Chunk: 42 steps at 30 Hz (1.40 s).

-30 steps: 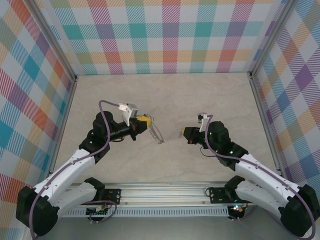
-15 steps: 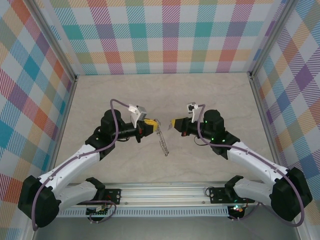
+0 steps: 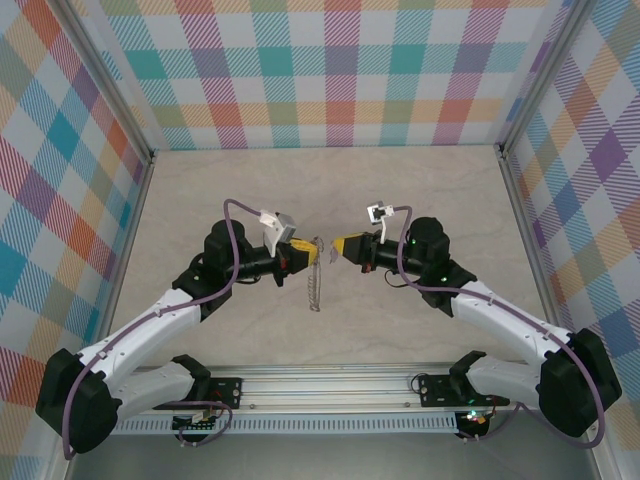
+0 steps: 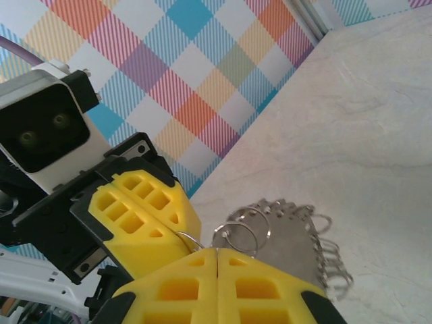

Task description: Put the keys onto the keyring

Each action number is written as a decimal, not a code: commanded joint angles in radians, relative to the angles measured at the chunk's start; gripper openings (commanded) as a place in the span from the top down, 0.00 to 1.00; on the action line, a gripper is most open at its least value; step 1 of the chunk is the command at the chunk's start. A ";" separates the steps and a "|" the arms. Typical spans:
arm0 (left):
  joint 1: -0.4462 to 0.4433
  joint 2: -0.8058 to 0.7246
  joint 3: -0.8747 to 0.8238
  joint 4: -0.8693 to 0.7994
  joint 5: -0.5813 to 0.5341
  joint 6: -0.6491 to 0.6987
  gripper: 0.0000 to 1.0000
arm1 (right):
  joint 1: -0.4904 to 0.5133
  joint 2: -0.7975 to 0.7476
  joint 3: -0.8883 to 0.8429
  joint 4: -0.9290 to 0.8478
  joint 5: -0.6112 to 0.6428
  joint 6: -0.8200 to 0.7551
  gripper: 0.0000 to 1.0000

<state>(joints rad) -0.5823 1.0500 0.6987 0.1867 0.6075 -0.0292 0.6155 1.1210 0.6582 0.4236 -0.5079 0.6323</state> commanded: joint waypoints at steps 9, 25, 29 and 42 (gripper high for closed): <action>-0.017 0.001 0.051 0.071 0.008 0.016 1.00 | 0.041 0.046 0.054 0.081 -0.032 0.032 1.00; -0.024 0.010 0.061 0.078 0.008 0.019 1.00 | 0.052 0.088 0.079 0.096 -0.027 0.049 1.00; -0.025 0.005 0.058 0.085 -0.007 0.019 1.00 | 0.052 0.080 0.065 0.070 -0.012 0.040 1.00; -0.025 -0.022 0.052 0.089 -0.038 0.022 1.00 | 0.046 0.010 -0.006 0.006 0.064 0.020 1.00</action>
<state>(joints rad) -0.5945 1.0592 0.7116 0.2119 0.5743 -0.0288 0.6617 1.1492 0.6674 0.4389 -0.4568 0.6685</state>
